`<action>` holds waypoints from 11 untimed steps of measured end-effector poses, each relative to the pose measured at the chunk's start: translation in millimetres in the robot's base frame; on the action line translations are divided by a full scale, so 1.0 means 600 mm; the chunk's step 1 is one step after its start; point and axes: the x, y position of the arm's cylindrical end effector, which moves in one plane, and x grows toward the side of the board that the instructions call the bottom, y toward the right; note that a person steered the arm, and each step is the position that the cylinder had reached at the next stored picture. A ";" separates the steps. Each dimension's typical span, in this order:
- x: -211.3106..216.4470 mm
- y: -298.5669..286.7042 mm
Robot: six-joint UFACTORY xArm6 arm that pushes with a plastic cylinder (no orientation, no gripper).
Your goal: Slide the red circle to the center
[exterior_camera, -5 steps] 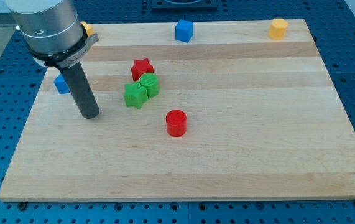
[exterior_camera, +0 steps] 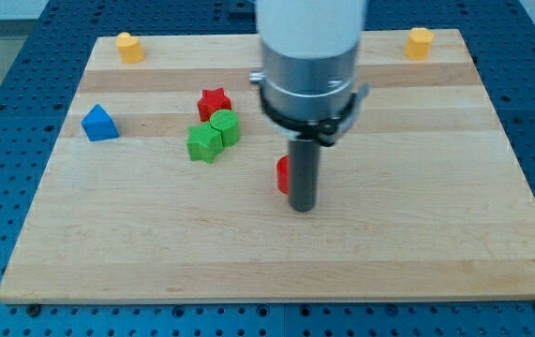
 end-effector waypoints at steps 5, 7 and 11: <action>-0.003 -0.079; -0.044 -0.072; -0.144 0.016</action>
